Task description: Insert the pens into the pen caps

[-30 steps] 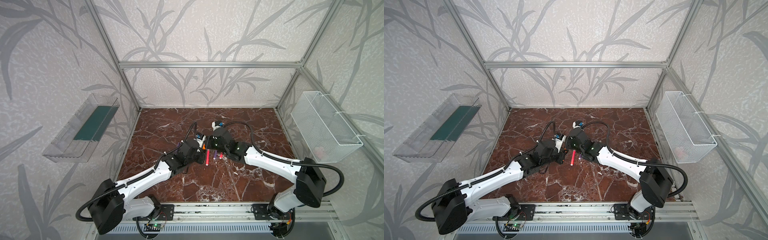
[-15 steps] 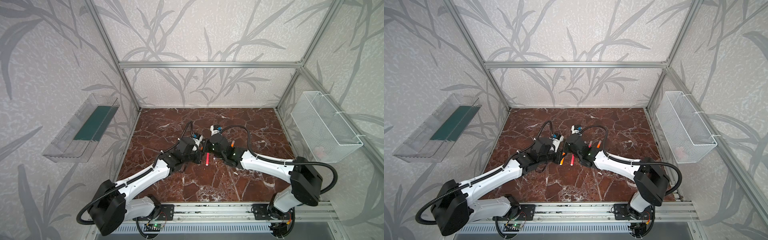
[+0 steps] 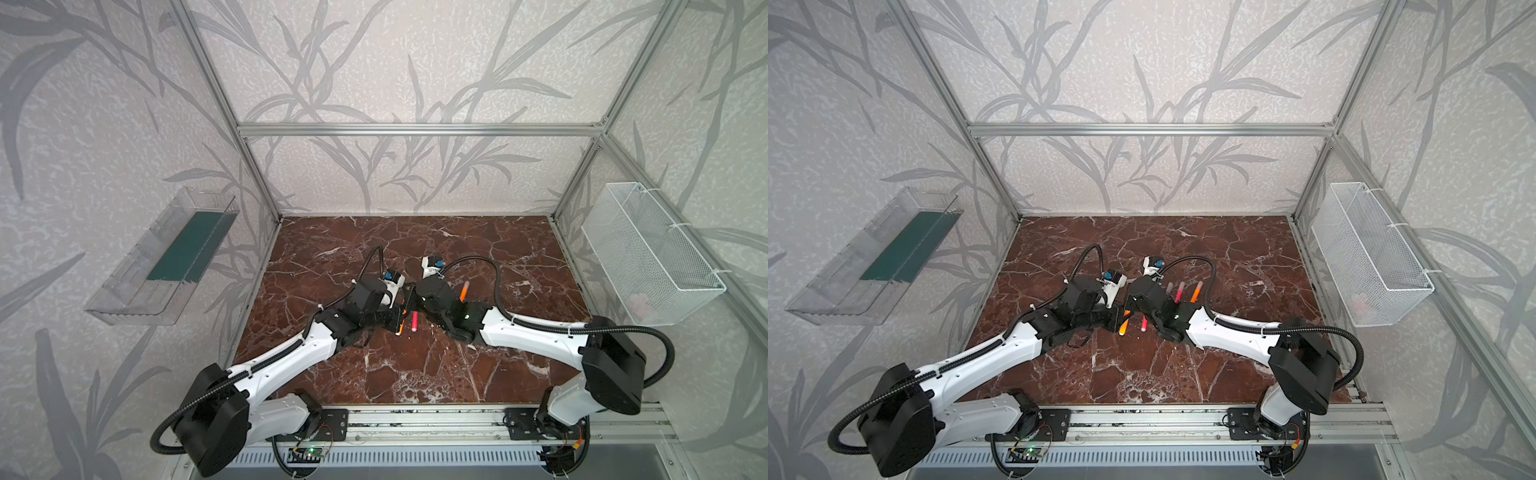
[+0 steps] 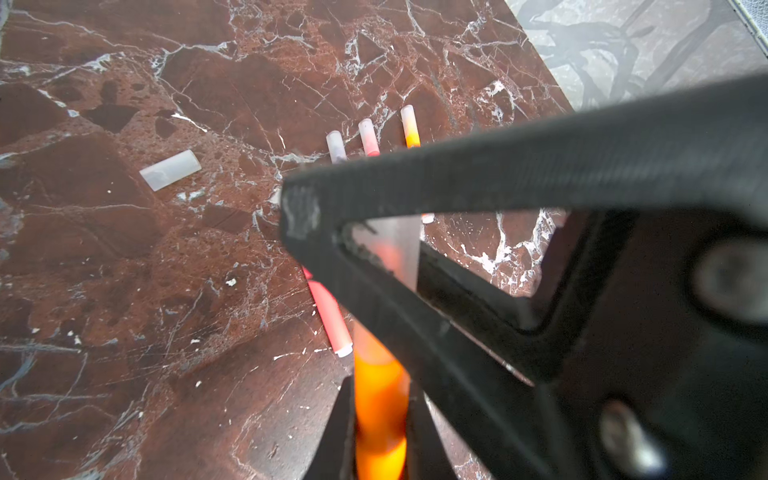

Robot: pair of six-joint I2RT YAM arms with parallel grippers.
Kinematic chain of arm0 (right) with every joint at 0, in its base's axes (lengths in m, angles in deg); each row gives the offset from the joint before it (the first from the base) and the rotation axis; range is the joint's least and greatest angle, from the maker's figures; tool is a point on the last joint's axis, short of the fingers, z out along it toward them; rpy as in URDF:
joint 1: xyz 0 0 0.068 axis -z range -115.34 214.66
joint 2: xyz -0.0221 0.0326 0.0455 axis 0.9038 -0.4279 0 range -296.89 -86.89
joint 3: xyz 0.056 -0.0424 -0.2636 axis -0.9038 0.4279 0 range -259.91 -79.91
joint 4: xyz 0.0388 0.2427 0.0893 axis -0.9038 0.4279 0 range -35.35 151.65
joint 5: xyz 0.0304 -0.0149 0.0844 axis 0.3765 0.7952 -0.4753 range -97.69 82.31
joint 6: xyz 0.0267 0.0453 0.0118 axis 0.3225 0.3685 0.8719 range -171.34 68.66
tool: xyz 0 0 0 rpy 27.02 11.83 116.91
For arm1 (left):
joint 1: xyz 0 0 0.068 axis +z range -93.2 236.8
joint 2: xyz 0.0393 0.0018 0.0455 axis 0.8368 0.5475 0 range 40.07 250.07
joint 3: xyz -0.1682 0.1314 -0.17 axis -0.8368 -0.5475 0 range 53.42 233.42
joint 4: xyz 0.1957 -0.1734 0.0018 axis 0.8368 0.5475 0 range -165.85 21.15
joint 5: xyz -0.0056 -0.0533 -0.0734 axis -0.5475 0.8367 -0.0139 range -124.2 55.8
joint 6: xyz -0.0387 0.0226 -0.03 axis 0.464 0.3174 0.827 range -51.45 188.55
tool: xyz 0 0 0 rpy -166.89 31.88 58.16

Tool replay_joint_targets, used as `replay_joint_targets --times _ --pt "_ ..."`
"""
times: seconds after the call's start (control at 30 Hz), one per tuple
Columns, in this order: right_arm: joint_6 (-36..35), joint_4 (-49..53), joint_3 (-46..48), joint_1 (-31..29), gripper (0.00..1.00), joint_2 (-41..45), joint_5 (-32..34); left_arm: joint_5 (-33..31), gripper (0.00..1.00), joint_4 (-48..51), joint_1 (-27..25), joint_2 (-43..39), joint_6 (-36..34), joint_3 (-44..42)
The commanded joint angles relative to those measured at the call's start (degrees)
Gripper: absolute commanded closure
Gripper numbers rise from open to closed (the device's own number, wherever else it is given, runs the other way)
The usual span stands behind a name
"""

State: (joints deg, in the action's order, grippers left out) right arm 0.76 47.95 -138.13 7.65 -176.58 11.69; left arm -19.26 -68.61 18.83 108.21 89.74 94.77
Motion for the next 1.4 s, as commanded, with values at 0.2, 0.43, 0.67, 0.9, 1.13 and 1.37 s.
replay_joint_targets --times 0.2,0.43,0.67,0.9,1.13,1.37 --pt "-2.5 9.9 1.3 -2.4 0.58 5.2 -0.7 -10.7 1.00 -12.7 0.7 -1.5 -0.4 0.6" --pt "-2.8 10.5 7.9 0.1 0.20 13.9 2.1 -12.2 1.00 -14.1 0.8 2.8 -0.2 0.6" --pt "-1.0 12.1 16.5 6.3 0.21 22.8 2.4 -17.1 1.00 -8.6 0.9 14.9 2.2 7.1" --pt "-1.4 13.3 19.3 9.0 0.24 26.3 2.0 -16.9 1.00 0.0 1.0 28.0 8.3 16.2" --pt "-1.7 12.8 19.5 10.0 0.25 25.8 0.8 -15.7 1.00 5.7 0.1 36.8 12.6 22.1" --pt "-1.8 12.2 19.5 10.4 0.25 25.4 0.1 -15.6 0.97 9.1 -0.4 38.8 12.8 23.9"
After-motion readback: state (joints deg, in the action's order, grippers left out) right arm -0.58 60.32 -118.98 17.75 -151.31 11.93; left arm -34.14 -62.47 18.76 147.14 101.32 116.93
